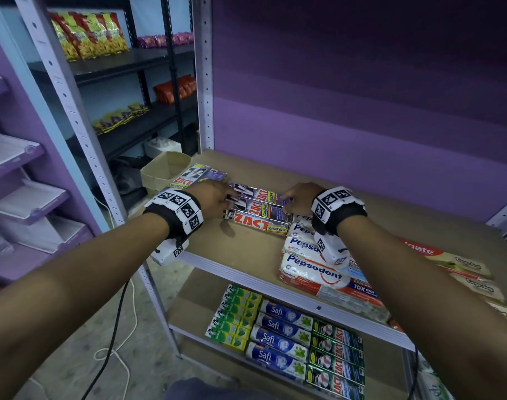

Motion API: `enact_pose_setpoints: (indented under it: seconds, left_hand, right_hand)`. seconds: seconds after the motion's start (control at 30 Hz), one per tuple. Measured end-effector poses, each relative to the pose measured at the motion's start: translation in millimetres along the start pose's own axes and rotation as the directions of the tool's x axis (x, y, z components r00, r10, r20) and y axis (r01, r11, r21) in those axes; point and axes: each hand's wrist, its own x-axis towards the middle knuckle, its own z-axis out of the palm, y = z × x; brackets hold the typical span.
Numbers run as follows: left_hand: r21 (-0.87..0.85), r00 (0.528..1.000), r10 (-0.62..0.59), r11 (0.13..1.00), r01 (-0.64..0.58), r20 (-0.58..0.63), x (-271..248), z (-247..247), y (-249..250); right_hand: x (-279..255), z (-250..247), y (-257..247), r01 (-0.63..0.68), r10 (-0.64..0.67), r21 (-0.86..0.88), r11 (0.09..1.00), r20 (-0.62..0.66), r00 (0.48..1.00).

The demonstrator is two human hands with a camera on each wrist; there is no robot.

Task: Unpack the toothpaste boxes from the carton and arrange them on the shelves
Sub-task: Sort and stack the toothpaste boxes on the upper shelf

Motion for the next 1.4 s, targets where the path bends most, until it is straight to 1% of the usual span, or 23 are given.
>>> enact_pose_setpoints:
  seconds: [0.13, 0.27, 0.33, 0.43, 0.53, 0.7, 0.8, 0.9, 1.0, 1.07, 1.13, 1.2, 1.27, 1.4]
  left_hand:
    - [-0.019, 0.995, -0.033, 0.999, 0.032, -0.094, -8, -4, -21]
    - [0.033, 0.986, -0.109, 0.993, 0.114, -0.126, -12, -8, -44]
    - [0.043, 0.977, -0.150, 0.986, 0.158, -0.149, -14, -8, -56]
    - [0.037, 0.960, -0.217, 0.973, 0.227, -0.176, -16, -7, -72]
    - [0.017, 0.943, -0.274, 0.959, 0.282, -0.187, -19, -1, -86]
    - [-0.040, 0.918, -0.367, 0.930, 0.365, -0.148, -25, 11, -108]
    - [-0.068, 0.908, -0.394, 0.919, 0.388, -0.145, -23, 15, -113]
    - [-0.096, 0.900, -0.408, 0.913, 0.397, -0.154, -23, 16, -117]
    - [-0.114, 0.896, -0.418, 0.907, 0.404, -0.152, -24, 16, -121]
    - [-0.125, 0.891, -0.427, 0.903, 0.411, -0.157, -25, 16, -121]
    - [-0.139, 0.888, -0.432, 0.900, 0.413, -0.157, -26, 16, -121]
    - [-0.151, 0.889, -0.437, 0.896, 0.417, -0.139, -26, 13, -121]
    - [-0.153, 0.893, -0.432, 0.898, 0.413, -0.123, -27, 10, -121]
    - [-0.146, 0.891, -0.435, 0.897, 0.417, -0.130, -29, 8, -118]
  right_hand:
    - [3, -4, -11, -0.025, 0.026, -0.040, 0.999, 0.024, 0.999]
    - [6, -7, -27, -0.019, 0.020, -0.050, 0.999, 0.017, 1.000]
    - [8, -7, -37, 0.006, -0.007, -0.030, 1.000, -0.005, 1.000]
    - [11, -7, -55, 0.065, -0.063, 0.050, 0.997, -0.039, 0.997]
    - [16, -5, -80, 0.127, -0.122, 0.108, 0.986, -0.045, 0.991]
    - [25, 2, -125, 0.248, -0.246, 0.042, 0.968, -0.053, 0.968]
    - [29, 10, -144, 0.299, -0.300, -0.019, 0.954, -0.053, 0.953]
    - [34, 17, -161, 0.365, -0.367, -0.045, 0.930, -0.071, 0.927]
    - [41, 23, -173, 0.410, -0.412, -0.064, 0.910, -0.009, 0.911]
    - [43, 28, -174, 0.422, -0.422, -0.073, 0.904, 0.014, 0.907]
    - [44, 32, -173, 0.434, -0.435, -0.060, 0.899, 0.003, 0.900]
    - [45, 33, -173, 0.416, -0.416, -0.040, 0.909, -0.012, 0.909]
    - [45, 31, -174, 0.393, -0.394, -0.053, 0.918, -0.012, 0.919]
    - [44, 30, -173, 0.409, -0.412, -0.088, 0.908, -0.020, 0.911]
